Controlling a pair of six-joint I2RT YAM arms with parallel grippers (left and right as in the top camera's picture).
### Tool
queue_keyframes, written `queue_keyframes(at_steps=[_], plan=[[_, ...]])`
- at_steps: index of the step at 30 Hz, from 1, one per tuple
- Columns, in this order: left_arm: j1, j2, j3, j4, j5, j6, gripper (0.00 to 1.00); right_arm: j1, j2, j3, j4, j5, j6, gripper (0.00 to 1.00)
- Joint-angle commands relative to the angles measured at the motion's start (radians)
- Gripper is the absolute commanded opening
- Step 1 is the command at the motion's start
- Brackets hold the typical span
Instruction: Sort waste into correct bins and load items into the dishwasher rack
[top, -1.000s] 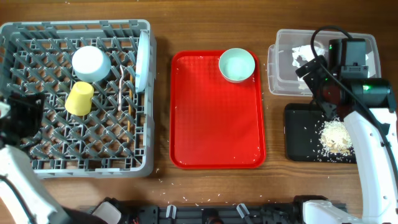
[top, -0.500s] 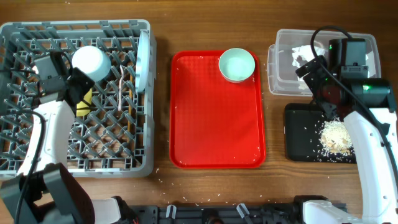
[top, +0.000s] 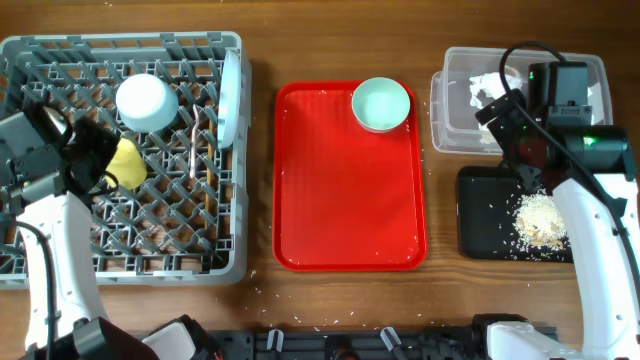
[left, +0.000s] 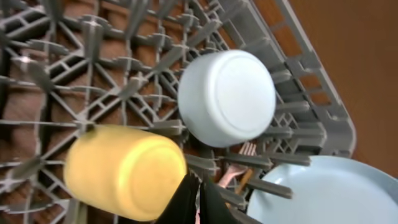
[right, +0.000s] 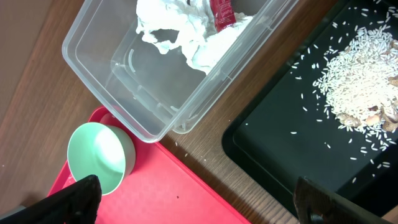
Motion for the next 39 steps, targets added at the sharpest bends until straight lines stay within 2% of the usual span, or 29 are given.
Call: queue_keyframes(at_steps=[1,7,14,16,18,22,25,28,33,36,39], plan=[[-0.008,0.037,0.002,-0.040,-0.030,0.025,0.04,-0.002,0.008,0.010,0.000,0.025,-0.011,1.00],[-0.006,0.077,0.002,-0.077,-0.159,0.018,0.04,-0.002,0.008,0.010,0.000,0.025,-0.011,1.00],[0.043,-0.046,0.002,-0.106,-0.191,0.011,0.04,-0.002,0.008,0.010,0.000,0.024,-0.010,1.00],[0.044,-0.051,0.002,-0.097,-0.144,0.011,0.04,-0.002,0.008,0.010,0.000,0.024,-0.010,1.00],[0.041,-0.050,0.002,-0.069,-0.020,0.012,0.04,-0.002,0.008,0.010,0.000,0.025,-0.010,1.00],[0.016,-0.007,0.002,-0.034,-0.007,0.011,0.04,-0.002,0.008,0.010,0.000,0.025,-0.010,1.00],[0.016,0.076,0.002,-0.035,-0.096,0.011,0.04,-0.002,0.008,0.010,0.000,0.025,-0.011,1.00],[0.016,0.104,0.002,-0.037,-0.102,0.012,0.04,-0.002,0.008,0.010,0.000,0.025,-0.011,1.00],[0.027,0.101,0.002,-0.058,-0.125,-0.008,0.04,-0.002,0.008,0.010,0.000,0.025,-0.011,1.00],[0.072,0.071,0.002,-0.102,-0.207,-0.042,0.04,-0.002,0.008,0.010,0.000,0.025,-0.011,1.00],[0.112,0.050,0.002,-0.126,-0.201,-0.042,0.04,-0.002,0.008,0.010,0.000,0.025,-0.011,1.00]])
